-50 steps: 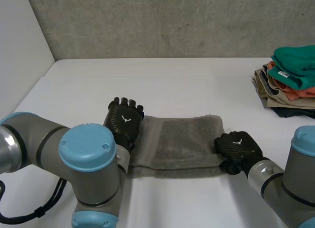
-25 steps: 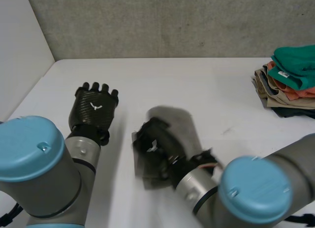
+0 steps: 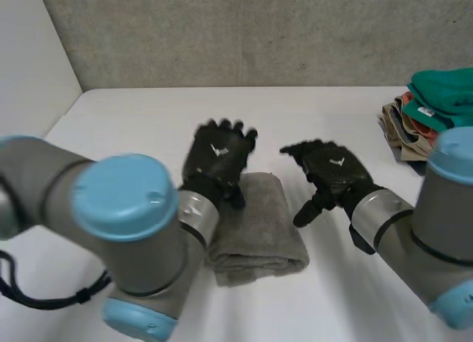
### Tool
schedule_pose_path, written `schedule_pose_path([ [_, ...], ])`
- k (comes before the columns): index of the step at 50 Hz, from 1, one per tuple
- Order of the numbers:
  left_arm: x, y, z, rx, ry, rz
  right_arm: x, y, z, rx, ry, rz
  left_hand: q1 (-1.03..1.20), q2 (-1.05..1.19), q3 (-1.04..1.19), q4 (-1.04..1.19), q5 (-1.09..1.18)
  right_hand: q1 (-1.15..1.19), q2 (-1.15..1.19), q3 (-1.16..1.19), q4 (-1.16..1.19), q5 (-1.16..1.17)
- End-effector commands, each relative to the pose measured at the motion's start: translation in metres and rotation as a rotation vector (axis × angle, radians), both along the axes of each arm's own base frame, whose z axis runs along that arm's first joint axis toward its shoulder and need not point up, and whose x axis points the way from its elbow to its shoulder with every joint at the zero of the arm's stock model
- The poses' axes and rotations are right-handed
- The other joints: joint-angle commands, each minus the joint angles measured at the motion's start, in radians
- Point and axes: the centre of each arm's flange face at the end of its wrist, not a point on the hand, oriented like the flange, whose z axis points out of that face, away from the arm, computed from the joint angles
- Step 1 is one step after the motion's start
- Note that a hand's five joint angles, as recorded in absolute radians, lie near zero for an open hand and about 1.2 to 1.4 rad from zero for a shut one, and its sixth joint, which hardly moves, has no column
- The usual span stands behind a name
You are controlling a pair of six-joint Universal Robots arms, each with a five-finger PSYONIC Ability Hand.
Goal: Fold the laundry.
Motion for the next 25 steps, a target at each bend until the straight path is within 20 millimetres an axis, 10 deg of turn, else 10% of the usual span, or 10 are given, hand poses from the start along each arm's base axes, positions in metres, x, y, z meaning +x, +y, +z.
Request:
schedule_pose_path([
  [1,0.019,0.001,-0.054,0.170,-0.252,0.170,0.017,-0.009,-0.039,0.148,0.076,0.109,0.045,0.051,0.053,0.047,0.047,-0.061,-0.042,-0.043,-0.046,-0.046],
  [15,0.029,0.008,-0.066,0.194,-0.352,0.187,0.020,-0.015,-0.056,-0.020,0.347,0.105,0.036,0.042,0.045,0.039,0.038,0.038,0.056,0.055,0.053,0.052],
  [25,0.021,0.007,0.018,0.044,-0.147,0.086,0.028,0.020,0.009,-0.368,0.248,0.138,-0.005,0.001,0.003,-0.003,-0.003,-0.036,-0.017,-0.018,-0.021,-0.021],
])
